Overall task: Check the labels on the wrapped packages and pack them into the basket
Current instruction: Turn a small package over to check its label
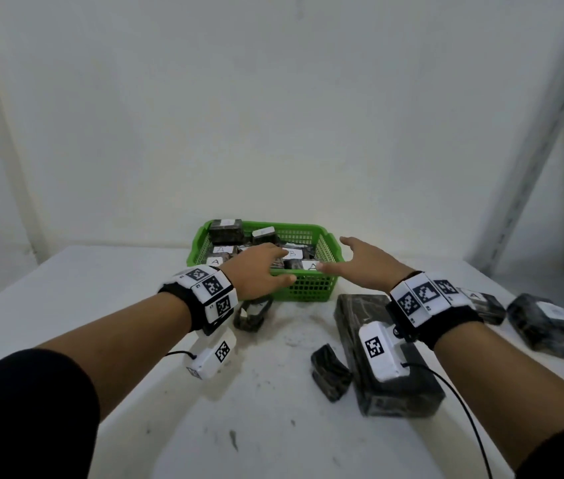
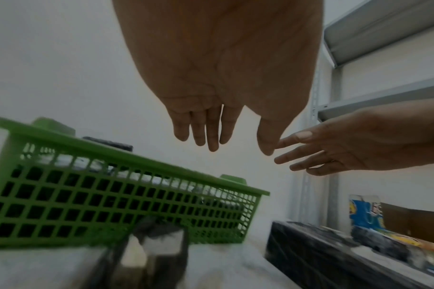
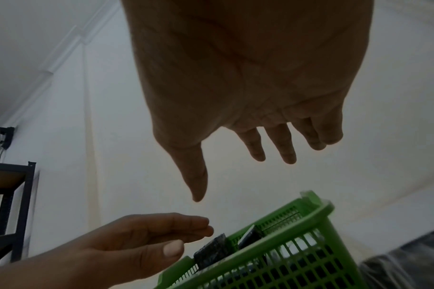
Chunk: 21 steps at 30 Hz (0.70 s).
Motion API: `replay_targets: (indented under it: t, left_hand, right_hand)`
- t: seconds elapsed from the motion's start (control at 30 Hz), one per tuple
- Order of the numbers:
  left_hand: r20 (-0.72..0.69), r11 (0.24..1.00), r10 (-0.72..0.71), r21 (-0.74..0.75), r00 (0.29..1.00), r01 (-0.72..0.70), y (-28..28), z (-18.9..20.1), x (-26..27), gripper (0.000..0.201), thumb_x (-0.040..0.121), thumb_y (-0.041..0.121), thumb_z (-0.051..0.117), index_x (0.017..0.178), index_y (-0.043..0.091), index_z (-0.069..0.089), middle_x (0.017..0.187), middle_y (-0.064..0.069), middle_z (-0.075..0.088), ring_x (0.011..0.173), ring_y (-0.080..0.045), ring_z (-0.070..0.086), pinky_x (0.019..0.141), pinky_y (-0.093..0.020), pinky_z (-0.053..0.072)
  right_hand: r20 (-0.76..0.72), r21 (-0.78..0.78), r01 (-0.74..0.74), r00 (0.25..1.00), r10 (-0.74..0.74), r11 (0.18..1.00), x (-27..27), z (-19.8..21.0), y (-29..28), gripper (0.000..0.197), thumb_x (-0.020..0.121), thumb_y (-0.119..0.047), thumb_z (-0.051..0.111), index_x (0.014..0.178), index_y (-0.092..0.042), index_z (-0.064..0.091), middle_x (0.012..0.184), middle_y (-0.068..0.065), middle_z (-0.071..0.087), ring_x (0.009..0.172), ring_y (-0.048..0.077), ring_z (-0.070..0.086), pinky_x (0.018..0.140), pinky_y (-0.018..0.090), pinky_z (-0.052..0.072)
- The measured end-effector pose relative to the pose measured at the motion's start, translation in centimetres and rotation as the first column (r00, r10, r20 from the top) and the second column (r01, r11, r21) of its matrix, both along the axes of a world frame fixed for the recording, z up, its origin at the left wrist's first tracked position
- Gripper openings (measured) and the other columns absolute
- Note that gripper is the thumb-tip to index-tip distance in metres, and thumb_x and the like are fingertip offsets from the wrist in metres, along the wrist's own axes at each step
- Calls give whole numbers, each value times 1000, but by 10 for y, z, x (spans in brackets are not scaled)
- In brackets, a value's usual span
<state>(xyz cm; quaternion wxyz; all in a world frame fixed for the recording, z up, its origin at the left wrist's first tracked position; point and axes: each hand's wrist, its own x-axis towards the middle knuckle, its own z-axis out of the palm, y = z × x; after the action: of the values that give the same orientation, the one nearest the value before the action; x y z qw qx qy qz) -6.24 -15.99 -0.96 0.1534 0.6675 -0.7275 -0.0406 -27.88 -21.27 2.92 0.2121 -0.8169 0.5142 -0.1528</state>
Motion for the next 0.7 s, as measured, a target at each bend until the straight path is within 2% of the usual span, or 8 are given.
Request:
replay_targets:
  t: [0.13,0.23,0.37,0.43,0.5,0.57,0.63,0.7]
  left_hand:
    - [26,998,-61,32,998,61,13,-12,-25,69,97,52,54,153,16,37,155,-6,40,139,-23,43,114,-36,35]
    - [12,994,-92,67,996,91,16,-17,-39,74,96,57,53,155,16,34,159,-5,36,143,-22,39,117,-36,33]
    - [-2,978,-169,124,986,168,21,-24,-52,79,92,62,54,155,17,34,159,-2,37,143,-19,39,117,-36,34]
    - [-33,966,-205,154,978,207,27,-29,-58,75,93,53,61,154,18,36,157,0,40,143,-18,40,117,-34,34]
    - [-102,945,-227,218,968,245,33,-34,-63,72,90,37,68,153,16,39,155,0,43,141,-16,43,116,-32,35]
    - [-172,909,-245,300,954,288,39,-37,-67,75,84,26,71,151,16,41,152,1,47,137,-13,47,115,-34,39]
    - [-150,887,-264,349,953,301,42,-41,-70,71,81,16,73,147,20,48,145,2,55,130,-11,54,109,-33,45]
    - [-110,898,-265,334,958,287,41,-47,-73,62,79,14,76,137,24,58,132,3,65,118,-13,62,102,-34,51]
  right_hand:
    - [-2,5,11,1000,-11,1000,-19,-11,26,90,93,-51,72,162,-16,27,164,7,41,145,25,46,108,33,40]
    - [17,6,-5,1000,5,1000,-29,-18,42,81,93,-47,73,158,-17,36,156,7,51,135,25,55,100,30,45]
    - [-30,38,-66,997,67,997,-35,-32,59,71,91,-47,75,151,-21,48,150,4,57,132,21,56,93,25,40]
    - [-45,48,-72,996,74,996,-37,-43,63,71,86,-49,79,147,-21,54,146,3,61,129,19,58,96,27,44]
    - [-102,60,-67,992,73,996,-38,-55,64,80,80,-52,83,147,-18,55,147,4,59,131,19,58,99,29,46]
    - [-171,80,-60,983,73,995,-39,-65,66,84,73,-55,88,143,-18,60,146,3,57,131,19,57,97,28,47]
    - [-227,75,-75,970,91,994,-39,-74,67,75,66,-53,92,128,-19,69,141,4,52,131,18,50,100,31,47]
    - [-244,76,-90,964,106,993,-38,-81,67,60,64,-51,94,112,-20,76,136,4,46,132,19,43,106,33,46]
